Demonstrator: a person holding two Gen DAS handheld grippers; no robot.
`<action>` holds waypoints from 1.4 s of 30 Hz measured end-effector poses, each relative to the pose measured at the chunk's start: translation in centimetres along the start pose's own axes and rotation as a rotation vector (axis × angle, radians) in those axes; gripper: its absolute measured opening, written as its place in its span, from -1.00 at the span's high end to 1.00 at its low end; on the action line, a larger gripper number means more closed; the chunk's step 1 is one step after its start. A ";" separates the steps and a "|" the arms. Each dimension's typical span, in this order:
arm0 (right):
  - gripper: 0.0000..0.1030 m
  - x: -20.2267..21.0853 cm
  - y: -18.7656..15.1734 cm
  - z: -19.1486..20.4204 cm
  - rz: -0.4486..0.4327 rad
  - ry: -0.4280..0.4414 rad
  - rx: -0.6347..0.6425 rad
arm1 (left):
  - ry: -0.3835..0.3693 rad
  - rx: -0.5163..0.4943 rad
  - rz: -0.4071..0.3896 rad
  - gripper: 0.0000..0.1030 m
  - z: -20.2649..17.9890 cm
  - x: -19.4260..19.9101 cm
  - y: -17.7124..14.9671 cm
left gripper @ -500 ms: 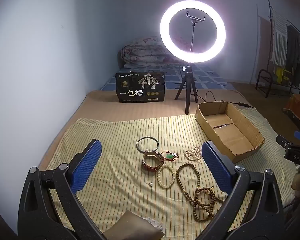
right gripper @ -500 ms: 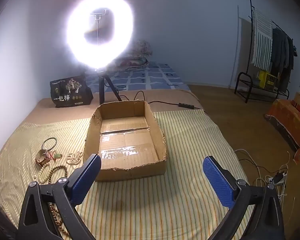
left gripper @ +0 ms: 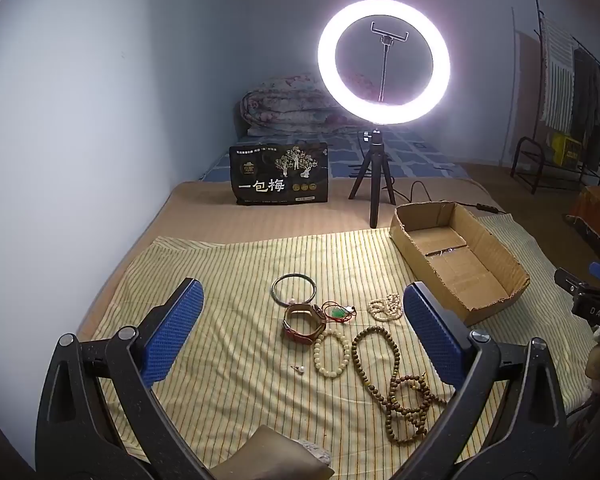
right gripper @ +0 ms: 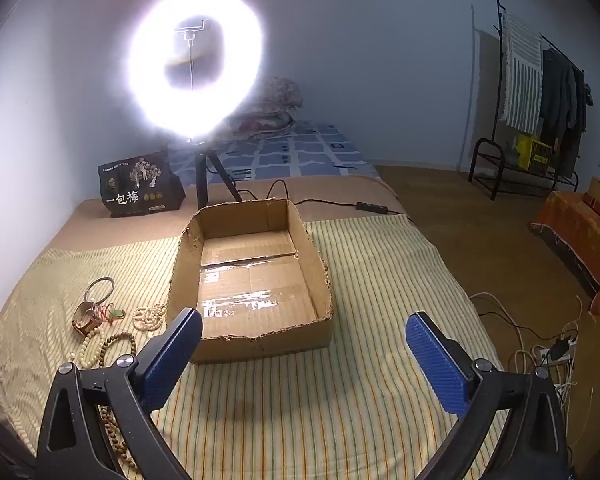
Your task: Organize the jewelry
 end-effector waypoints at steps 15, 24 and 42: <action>-0.99 0.1 0.2 -0.1 0.000 0.003 -0.004 | 0.003 0.001 0.002 -0.98 0.0 0.0 0.2; -0.99 0.1 0.2 -0.1 -0.001 0.002 -0.005 | 0.002 0.001 0.002 -0.98 0.0 0.0 0.2; -0.99 0.1 0.2 -0.1 -0.001 0.003 -0.006 | 0.002 0.002 0.001 -0.98 0.0 0.0 0.2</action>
Point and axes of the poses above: each gripper's, at about its wrist camera, not at the fingertips, and x roughly against the way its jaws point, z to its left, y to its top, the point moved 3 cm from there along -x, roughly the way its jaws point, and after that the axes turned 4 degrees about -z, right-handed, at the moved point
